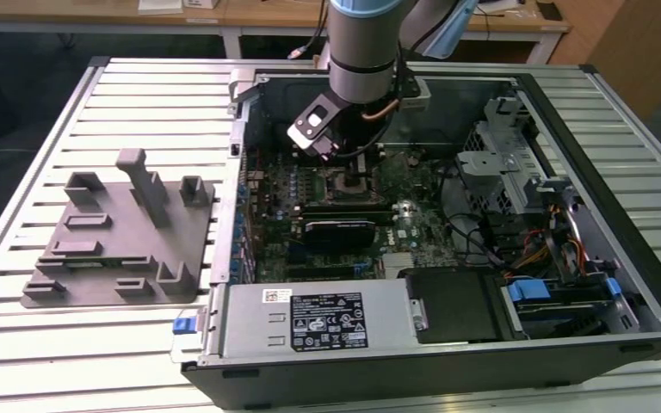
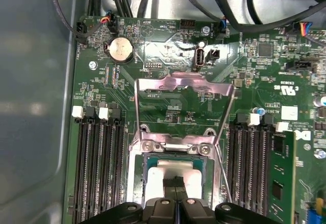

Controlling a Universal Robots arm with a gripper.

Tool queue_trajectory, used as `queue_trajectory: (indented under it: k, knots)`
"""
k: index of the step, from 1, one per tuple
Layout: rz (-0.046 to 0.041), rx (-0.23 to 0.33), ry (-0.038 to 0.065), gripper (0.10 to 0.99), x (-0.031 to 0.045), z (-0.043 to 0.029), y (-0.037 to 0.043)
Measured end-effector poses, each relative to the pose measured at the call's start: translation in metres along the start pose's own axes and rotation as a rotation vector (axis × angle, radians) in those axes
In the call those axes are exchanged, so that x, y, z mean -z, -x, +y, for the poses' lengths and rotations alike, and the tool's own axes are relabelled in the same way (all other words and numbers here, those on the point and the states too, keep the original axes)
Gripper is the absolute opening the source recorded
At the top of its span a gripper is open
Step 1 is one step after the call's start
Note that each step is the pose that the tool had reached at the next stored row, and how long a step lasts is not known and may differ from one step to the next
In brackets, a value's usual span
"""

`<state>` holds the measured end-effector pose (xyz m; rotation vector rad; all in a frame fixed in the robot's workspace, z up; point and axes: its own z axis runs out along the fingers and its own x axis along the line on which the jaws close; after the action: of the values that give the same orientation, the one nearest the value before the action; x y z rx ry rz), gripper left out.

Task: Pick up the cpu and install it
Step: 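Place the cpu into insertion slot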

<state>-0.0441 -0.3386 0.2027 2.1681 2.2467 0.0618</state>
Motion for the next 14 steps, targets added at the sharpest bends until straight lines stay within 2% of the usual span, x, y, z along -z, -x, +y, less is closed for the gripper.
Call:
queue_trajectory:
  k: [7,14]
  knots:
    - [-0.0004,-0.005,0.003,0.106,0.0145,0.0006,-0.0002]
    - [-0.0014,-0.021,0.016,0.106,0.0325,0.0007,-0.0005]
